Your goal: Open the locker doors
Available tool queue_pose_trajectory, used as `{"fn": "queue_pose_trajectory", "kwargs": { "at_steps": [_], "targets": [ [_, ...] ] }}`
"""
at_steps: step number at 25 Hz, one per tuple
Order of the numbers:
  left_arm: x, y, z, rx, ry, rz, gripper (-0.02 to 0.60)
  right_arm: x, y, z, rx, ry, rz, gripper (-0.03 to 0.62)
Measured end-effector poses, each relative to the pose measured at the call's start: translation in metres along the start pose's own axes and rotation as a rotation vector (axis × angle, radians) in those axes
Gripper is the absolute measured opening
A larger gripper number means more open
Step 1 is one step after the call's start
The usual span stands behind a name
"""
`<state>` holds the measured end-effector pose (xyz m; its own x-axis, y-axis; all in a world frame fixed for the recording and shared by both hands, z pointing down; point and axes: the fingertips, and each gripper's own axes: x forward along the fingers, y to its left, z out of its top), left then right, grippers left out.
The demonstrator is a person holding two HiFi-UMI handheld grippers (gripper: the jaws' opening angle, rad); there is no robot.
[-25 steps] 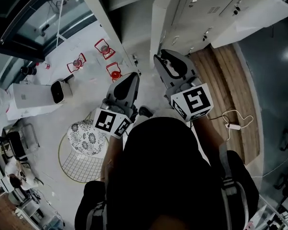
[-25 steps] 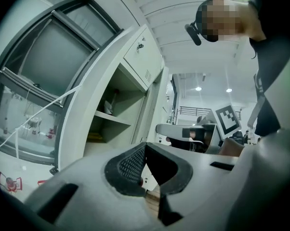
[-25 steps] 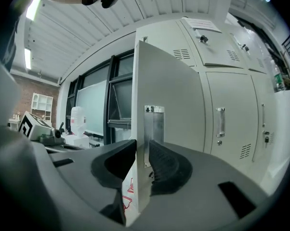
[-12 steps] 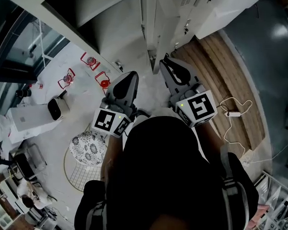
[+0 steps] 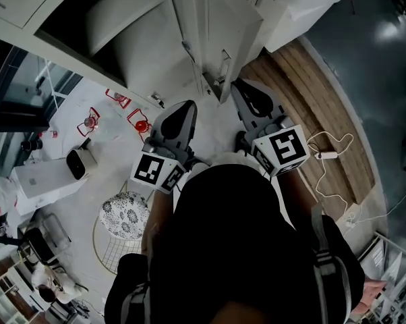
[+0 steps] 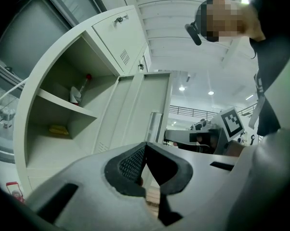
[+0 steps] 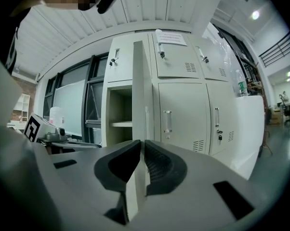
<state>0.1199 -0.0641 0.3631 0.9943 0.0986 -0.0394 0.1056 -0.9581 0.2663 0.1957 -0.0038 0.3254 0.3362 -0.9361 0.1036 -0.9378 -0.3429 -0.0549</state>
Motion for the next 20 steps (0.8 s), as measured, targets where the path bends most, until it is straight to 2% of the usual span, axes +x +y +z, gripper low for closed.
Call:
{"fn": "queue_pose_trajectory", "kwargs": {
  "at_steps": [4, 8, 20],
  "targets": [
    [0.007, -0.005, 0.001, -0.007, 0.001, -0.001, 0.018, -0.007, -0.022, 0.008, 0.021, -0.022, -0.054, 0.034],
    [0.016, -0.011, 0.011, -0.016, 0.003, -0.002, 0.018, -0.013, -0.044, 0.023, -0.001, -0.014, -0.094, 0.031],
    [0.023, 0.001, 0.004, 0.002, -0.013, 0.012, 0.018, -0.007, -0.078, 0.003, -0.020, 0.001, -0.166, 0.009]
  ]
}}
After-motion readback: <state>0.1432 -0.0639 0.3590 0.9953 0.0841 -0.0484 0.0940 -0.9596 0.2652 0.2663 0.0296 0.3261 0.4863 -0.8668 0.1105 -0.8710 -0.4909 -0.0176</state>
